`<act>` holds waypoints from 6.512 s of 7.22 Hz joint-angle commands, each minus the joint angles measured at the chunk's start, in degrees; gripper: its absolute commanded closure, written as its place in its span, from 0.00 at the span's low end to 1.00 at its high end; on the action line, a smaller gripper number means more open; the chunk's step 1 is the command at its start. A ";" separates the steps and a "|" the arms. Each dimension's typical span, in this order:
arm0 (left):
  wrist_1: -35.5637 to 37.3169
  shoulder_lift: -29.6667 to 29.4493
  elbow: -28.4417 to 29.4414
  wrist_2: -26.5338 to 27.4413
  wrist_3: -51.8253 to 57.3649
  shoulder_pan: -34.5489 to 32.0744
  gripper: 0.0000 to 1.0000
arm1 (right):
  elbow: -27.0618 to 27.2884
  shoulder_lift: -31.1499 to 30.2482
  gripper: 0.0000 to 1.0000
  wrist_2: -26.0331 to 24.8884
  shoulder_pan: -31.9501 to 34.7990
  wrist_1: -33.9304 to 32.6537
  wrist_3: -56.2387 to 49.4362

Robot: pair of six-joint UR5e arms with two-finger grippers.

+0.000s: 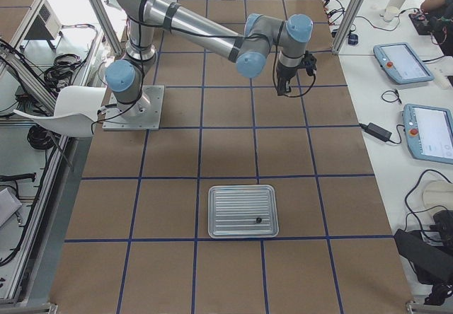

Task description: Place bearing gear from tray to pile

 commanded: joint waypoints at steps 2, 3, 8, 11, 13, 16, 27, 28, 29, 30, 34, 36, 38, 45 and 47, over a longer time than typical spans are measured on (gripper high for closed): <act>0.00 0.00 0.07 -0.02 -0.07 -0.04 0.00 | 6.13 3.82 1.00 1.08 20.81 -13.26 30.50; 0.00 0.00 -0.01 -0.02 -0.07 -0.04 0.00 | 6.49 5.40 1.00 1.26 24.87 -15.37 35.10; 0.00 0.00 -0.01 -0.02 0.02 0.05 0.00 | 6.93 12.18 0.01 -0.76 34.66 -20.76 44.29; 0.00 -1.83 0.77 -0.19 -1.11 -0.38 0.00 | 4.92 8.51 0.00 -3.49 26.19 -17.79 37.29; 3.92 -4.64 0.16 -3.15 -2.26 -1.43 0.00 | 5.26 0.54 0.00 -3.93 14.34 -13.21 23.17; 21.47 -17.36 -2.12 -8.99 -15.92 -14.05 0.00 | 5.17 -3.64 0.00 -4.10 -8.32 -6.61 -0.20; 41.23 -36.83 -3.96 3.59 -25.21 -28.16 0.00 | -3.97 19.83 0.26 0.11 -39.78 -23.49 -50.01; 41.31 -36.48 -5.45 3.50 -24.51 -28.07 0.00 | -3.97 19.92 0.29 0.03 -40.30 -23.31 -50.28; 41.57 -36.56 -5.81 3.50 -24.33 -28.07 0.00 | -3.97 20.26 0.30 0.11 -41.18 -23.39 -51.06; 41.57 -36.22 -6.08 3.50 -24.24 -28.16 0.05 | -4.14 20.27 0.30 0.03 -41.36 -23.39 -51.07; 41.84 -37.70 -3.19 3.67 -24.42 -28.07 0.29 | -3.79 20.44 1.00 0.20 -41.36 -23.22 -51.16; 41.58 -37.00 -3.53 3.24 -24.42 -27.98 0.57 | -4.40 19.40 1.00 0.03 -41.36 -21.13 -50.81; 41.31 -37.00 -4.05 2.98 -24.68 -27.90 0.97 | -4.15 11.79 1.00 0.29 -39.88 -11.94 -49.41; 22.43 -22.44 -7.63 2.25 -4.35 -5.03 1.00 | 5.40 -3.98 1.00 0.47 -2.42 2.11 0.94; 24.42 -17.86 -12.38 9.25 15.22 9.56 1.00 | 14.27 -3.90 1.00 1.08 11.04 -8.91 21.41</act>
